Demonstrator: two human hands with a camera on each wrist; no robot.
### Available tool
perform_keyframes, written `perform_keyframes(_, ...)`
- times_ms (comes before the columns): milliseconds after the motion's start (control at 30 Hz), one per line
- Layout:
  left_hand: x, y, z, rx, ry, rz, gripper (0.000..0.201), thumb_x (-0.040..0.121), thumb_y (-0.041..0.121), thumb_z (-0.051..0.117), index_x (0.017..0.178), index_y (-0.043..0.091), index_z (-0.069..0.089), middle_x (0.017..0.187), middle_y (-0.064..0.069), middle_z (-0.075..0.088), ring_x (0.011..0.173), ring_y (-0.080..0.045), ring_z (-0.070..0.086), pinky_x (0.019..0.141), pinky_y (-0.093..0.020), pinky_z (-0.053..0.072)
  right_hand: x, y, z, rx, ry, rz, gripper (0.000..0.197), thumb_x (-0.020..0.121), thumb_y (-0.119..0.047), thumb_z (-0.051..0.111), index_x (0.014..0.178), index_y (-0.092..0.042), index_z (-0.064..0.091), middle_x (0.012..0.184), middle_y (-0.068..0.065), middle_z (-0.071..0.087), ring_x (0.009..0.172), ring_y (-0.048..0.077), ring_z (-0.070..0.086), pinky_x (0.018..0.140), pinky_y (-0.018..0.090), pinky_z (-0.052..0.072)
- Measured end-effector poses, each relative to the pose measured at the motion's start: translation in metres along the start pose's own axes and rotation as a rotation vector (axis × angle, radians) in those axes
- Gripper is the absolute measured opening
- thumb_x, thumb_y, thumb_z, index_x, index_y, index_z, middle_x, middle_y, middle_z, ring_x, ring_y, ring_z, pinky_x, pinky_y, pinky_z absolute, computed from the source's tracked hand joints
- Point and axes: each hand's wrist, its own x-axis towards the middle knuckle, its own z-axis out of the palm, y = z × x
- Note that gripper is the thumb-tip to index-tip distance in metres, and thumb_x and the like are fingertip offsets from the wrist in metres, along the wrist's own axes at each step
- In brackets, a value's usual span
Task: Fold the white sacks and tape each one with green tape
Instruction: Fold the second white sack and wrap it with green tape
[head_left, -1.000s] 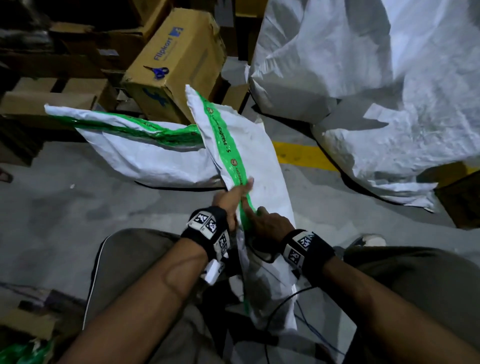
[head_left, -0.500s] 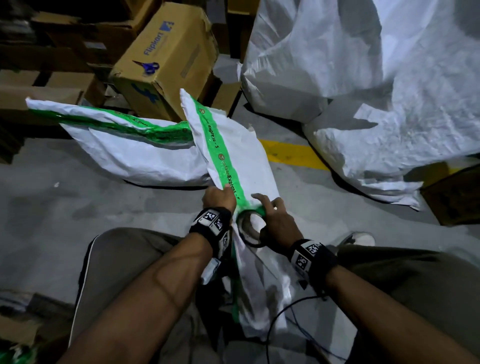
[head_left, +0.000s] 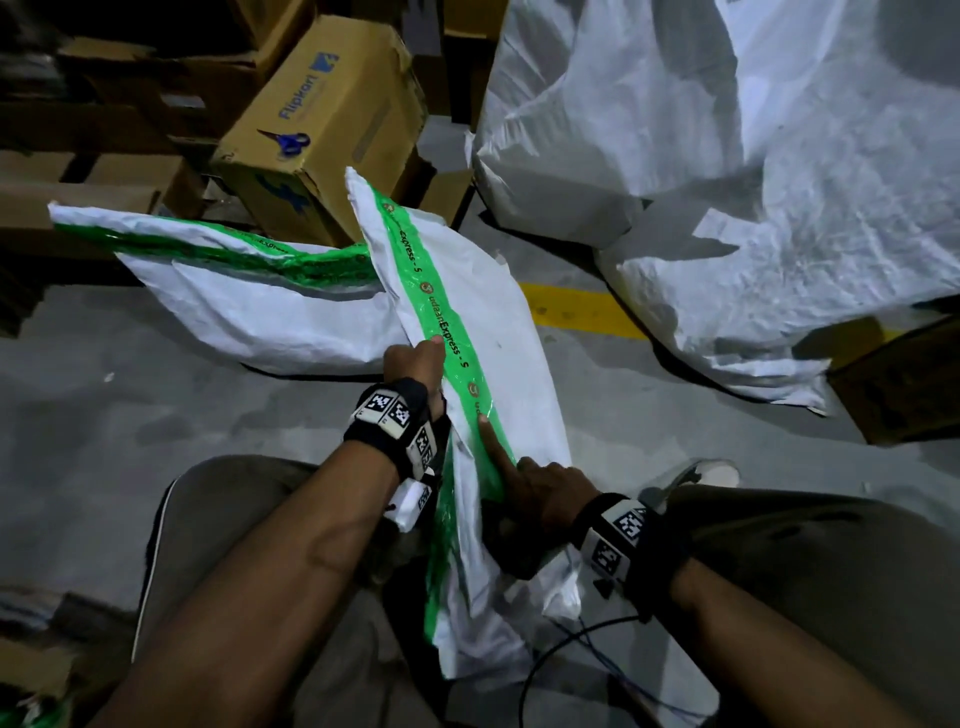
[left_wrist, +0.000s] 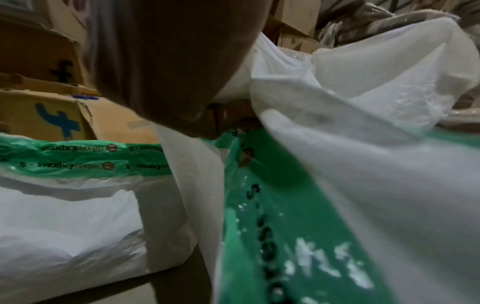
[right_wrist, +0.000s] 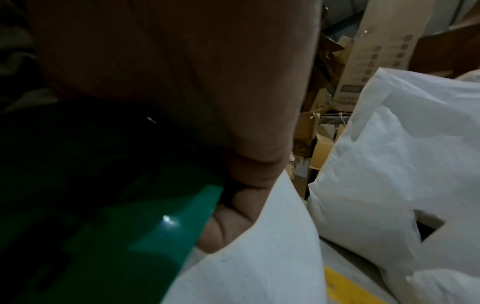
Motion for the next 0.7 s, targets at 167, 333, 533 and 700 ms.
perform_keyframes(167,-0.019,-0.003,-0.007,-0.147,-0.189,-0.095,0.017,0.093,0.027,0.07,0.09,0.011,0.071,0.082,-0.01,0.074,0.062,-0.021,0.069,0.056,-0.027,0.058,0.016,-0.005,0.004,0.002,0.042,-0.034,0.09,0.098,-0.048,0.047,0.152,-0.041,-0.024,0.12,0.018,0.057,0.107,0.039,0.062,0.085,0.045,0.044)
perform_keyframes(333,-0.039,-0.038,-0.005,-0.081,-0.331,-0.183,0.031,0.091,0.023,0.072,0.117,0.005,0.068,0.097,-0.013,0.067,0.074,-0.025,0.064,0.075,-0.038,0.058,0.04,0.0,-0.001,0.078,0.019,0.005,0.077,0.101,-0.044,0.046,0.155,-0.045,-0.008,0.126,0.019,0.053,0.114,0.04,0.058,0.085,0.042,0.041)
perform_keyframes(533,-0.047,-0.081,-0.003,0.228,-0.184,-0.268,0.023,0.086,0.022,0.076,0.084,0.001,0.067,0.069,-0.007,0.063,0.055,-0.019,0.057,0.034,-0.015,0.04,0.052,0.0,0.012,0.091,-0.034,0.075,0.048,0.104,-0.042,0.037,0.149,-0.029,0.026,0.125,0.017,0.057,0.114,0.038,0.059,0.083,0.038,0.043)
perform_keyframes(700,-0.017,-0.105,0.003,0.39,-0.058,-0.142,0.058,0.058,0.045,0.072,0.095,0.001,0.074,0.079,-0.01,0.074,0.067,-0.027,0.071,0.057,-0.035,0.059,0.043,0.008,0.015,0.12,-0.008,0.096,0.055,0.104,-0.04,0.038,0.154,-0.042,0.017,0.123,0.019,0.048,0.112,0.04,0.057,0.085,0.042,0.043)
